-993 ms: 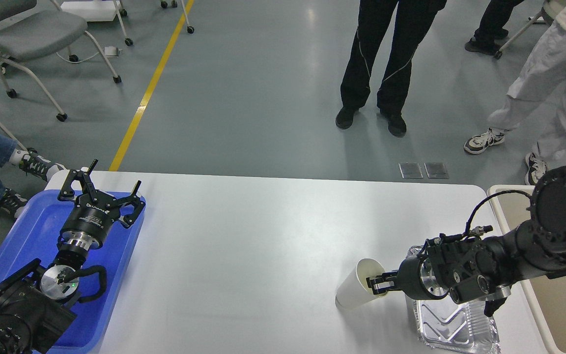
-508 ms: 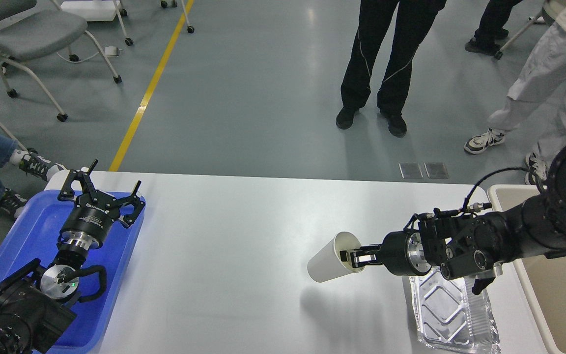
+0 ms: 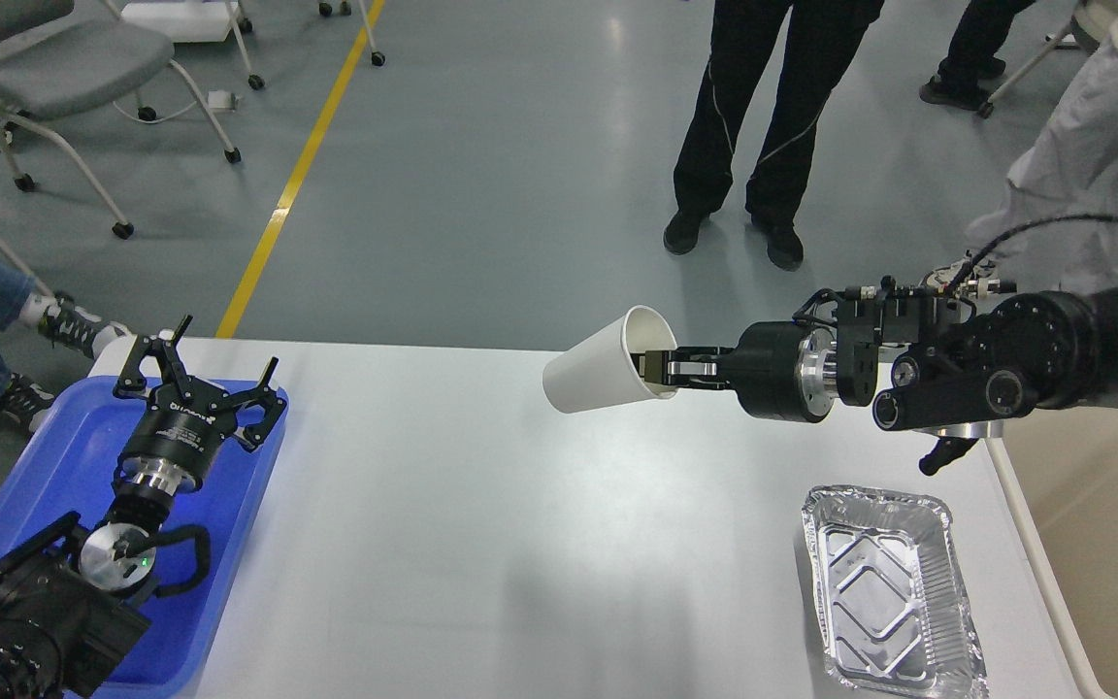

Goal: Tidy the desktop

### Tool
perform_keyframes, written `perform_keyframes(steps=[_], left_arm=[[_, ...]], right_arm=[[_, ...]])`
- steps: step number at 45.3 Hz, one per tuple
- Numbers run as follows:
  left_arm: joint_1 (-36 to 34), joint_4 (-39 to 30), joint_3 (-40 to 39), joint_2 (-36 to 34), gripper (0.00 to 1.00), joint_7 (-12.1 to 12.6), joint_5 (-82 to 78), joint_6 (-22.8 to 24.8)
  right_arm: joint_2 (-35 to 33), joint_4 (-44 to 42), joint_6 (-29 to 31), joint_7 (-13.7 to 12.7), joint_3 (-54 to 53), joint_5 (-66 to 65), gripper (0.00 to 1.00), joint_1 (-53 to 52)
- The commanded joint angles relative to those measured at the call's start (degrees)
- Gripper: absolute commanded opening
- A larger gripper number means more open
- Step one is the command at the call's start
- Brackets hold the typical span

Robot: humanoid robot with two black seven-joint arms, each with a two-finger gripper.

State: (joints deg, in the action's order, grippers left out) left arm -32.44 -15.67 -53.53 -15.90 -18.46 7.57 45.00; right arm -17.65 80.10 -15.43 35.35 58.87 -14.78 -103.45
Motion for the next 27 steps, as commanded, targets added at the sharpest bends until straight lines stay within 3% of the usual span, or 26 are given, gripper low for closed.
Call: perform_keyframes(steps=[1,14,27], left_arm=[[0.0,0.0,0.0,0.0,1.0,0.0,0.0,0.0],[0.0,0.0,0.0,0.0,1.0,0.0,0.0,0.0],[0.0,0.0,0.0,0.0,1.0,0.0,0.0,0.0]], right_arm=[[-9.9,-0.2,2.5,0.5,-5.0,2.7,0.0,-1.3],[-21.9,-11.0,3.0,0.5,-10.5,7.2,0.0,9.4],[-24.1,-30.1,3.1,-0.3,-10.7,22.0,0.0,24.8]])
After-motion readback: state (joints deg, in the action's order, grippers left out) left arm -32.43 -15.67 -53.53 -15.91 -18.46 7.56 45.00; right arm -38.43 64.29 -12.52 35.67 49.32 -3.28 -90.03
